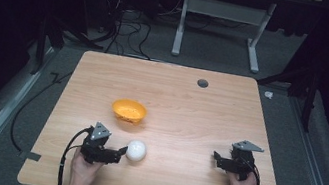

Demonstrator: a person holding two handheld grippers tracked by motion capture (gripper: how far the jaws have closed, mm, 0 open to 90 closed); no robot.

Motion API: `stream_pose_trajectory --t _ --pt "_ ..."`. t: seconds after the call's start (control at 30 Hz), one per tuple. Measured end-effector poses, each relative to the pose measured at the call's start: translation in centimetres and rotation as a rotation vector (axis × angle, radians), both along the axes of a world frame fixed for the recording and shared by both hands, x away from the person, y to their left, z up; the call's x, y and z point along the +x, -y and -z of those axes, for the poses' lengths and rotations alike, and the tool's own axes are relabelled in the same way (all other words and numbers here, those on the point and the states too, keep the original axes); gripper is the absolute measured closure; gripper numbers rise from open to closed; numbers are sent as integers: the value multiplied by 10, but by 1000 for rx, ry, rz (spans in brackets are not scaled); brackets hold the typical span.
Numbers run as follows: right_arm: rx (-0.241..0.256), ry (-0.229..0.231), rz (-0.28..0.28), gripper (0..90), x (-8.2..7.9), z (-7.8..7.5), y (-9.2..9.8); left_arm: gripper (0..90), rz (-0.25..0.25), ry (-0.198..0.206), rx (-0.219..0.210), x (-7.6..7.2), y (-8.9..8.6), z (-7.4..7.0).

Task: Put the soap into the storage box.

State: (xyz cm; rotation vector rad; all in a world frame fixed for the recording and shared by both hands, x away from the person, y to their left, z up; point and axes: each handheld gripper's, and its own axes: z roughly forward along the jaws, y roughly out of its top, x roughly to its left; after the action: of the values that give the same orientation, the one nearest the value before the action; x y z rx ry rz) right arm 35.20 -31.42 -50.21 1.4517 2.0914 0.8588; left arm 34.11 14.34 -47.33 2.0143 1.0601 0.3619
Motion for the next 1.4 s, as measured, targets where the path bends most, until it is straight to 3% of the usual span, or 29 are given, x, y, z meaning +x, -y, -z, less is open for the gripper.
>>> stream_pose_trajectory --t 0.8,1.4 --pt "1 -1 1 196 0 0 0 139 118 -20 39 4 43 3" --pt "1 -1 1 196 0 0 0 138 131 -50 114 10 64 17"
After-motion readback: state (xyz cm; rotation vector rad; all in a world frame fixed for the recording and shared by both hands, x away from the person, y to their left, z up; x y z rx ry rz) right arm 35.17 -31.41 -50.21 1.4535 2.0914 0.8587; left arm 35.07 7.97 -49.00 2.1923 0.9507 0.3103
